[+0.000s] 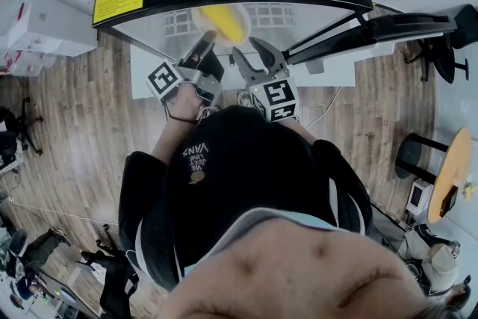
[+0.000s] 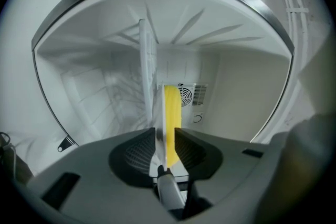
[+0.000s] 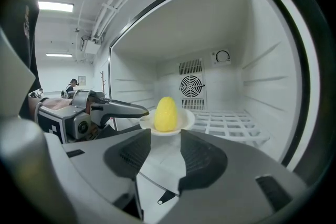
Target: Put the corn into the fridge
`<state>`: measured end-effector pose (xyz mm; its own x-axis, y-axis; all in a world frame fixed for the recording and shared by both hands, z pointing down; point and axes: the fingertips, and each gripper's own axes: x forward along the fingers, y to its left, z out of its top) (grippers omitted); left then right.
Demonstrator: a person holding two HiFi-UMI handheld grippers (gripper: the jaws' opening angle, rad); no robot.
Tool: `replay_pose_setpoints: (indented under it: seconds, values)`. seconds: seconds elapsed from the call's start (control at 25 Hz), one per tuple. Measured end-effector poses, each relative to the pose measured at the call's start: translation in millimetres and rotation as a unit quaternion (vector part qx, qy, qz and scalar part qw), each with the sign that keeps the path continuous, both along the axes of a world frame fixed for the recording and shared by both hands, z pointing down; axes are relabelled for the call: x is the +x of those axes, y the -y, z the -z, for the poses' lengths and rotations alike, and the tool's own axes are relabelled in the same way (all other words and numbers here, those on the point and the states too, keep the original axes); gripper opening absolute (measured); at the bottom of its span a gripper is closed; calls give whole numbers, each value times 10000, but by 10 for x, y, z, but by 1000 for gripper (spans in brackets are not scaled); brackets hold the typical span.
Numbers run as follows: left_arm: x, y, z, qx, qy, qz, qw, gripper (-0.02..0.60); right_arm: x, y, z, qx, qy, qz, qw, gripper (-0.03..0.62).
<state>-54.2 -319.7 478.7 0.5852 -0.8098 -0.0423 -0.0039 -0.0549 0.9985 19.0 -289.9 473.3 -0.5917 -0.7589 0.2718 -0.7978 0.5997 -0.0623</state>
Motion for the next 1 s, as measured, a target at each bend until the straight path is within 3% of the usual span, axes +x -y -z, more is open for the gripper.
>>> replay_pose_setpoints:
  seconds: [1.0]
  values:
    - [-287, -15, -14, -40, -87, 424, 9991, 91, -130, 227, 20, -18, -49, 124, 9999, 181]
